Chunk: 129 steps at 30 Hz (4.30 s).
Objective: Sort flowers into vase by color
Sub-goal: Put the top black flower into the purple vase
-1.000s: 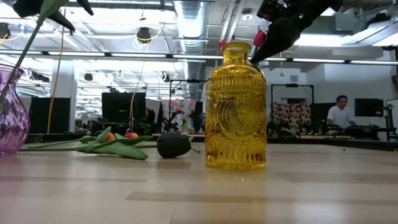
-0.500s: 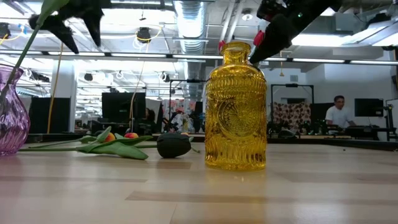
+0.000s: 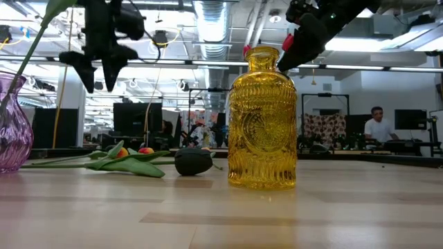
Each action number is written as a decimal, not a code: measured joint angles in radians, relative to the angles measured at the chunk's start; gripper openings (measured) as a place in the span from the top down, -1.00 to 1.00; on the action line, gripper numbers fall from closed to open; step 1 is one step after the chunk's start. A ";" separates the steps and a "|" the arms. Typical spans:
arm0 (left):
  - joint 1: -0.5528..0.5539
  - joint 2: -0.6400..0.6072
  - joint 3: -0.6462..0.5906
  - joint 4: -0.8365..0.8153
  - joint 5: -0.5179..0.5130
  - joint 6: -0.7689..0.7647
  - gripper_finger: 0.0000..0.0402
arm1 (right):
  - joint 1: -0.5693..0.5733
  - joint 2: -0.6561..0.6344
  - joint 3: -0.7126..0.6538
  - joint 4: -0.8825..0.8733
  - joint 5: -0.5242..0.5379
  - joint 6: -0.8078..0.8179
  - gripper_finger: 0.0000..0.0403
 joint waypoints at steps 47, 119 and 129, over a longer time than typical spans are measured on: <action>0.120 0.187 -0.509 0.590 0.073 0.041 0.34 | 0.000 0.000 0.000 -0.022 0.000 0.042 -0.22; 0.191 -1.250 -0.412 0.342 0.430 -0.120 0.99 | 0.000 0.000 0.000 -0.021 0.000 0.042 -0.22; 0.468 -1.251 -0.266 0.103 0.622 0.092 0.99 | 0.000 0.000 0.000 -0.021 0.000 0.042 -0.22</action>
